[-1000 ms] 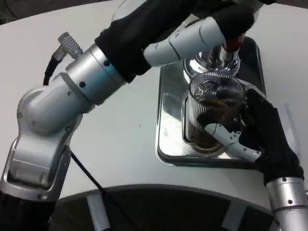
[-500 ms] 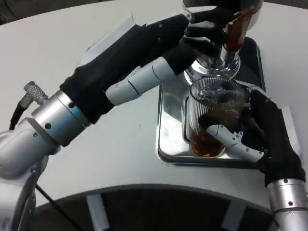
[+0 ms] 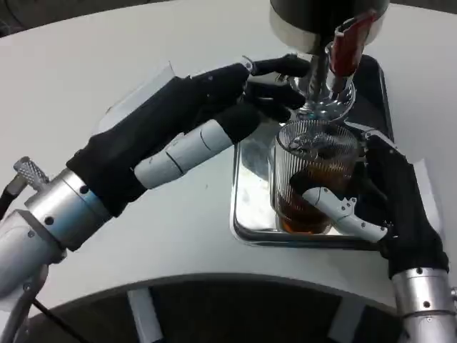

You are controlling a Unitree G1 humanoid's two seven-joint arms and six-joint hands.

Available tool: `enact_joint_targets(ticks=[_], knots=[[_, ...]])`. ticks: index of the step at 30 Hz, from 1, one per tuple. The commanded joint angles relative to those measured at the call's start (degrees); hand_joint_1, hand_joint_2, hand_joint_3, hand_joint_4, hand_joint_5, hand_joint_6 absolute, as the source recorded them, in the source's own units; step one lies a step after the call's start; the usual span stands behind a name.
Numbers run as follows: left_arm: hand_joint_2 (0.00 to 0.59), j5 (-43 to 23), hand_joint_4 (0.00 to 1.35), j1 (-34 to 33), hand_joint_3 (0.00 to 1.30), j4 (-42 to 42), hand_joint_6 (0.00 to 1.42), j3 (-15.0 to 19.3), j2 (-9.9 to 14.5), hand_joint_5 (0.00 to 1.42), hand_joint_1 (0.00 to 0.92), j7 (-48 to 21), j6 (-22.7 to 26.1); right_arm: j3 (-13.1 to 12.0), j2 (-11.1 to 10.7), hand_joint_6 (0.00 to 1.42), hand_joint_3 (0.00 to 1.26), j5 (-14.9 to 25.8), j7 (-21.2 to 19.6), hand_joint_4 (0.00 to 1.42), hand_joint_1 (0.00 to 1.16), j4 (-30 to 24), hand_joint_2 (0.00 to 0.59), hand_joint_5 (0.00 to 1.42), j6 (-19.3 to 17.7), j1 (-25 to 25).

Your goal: Grasp the cup under the faucet to collect the drink, then remove the cup.

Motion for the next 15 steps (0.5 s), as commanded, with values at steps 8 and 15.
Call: enact_joint_targets(ticks=[8, 15], knots=[[0.102, 0.29, 0.33, 5.17, 0.26, -3.11, 0.34, 0.16, 2.9, 0.37, 0.0, -0.75, -0.26, -0.73, 0.24, 0.6, 0.58, 0.14, -1.46, 0.68, 0.65, 0.21, 0.262, 0.77, -3.02, 0.8], [0.102, 0.98, 0.33, 7.64, 0.26, -4.6, 0.34, 1.11, 4.59, 0.36, 0.0, -0.61, -1.21, -1.55, 0.09, 0.64, 0.6, 0.14, -1.84, 0.71, 0.68, -1.1, 0.258, 0.8, -3.97, 1.92]])
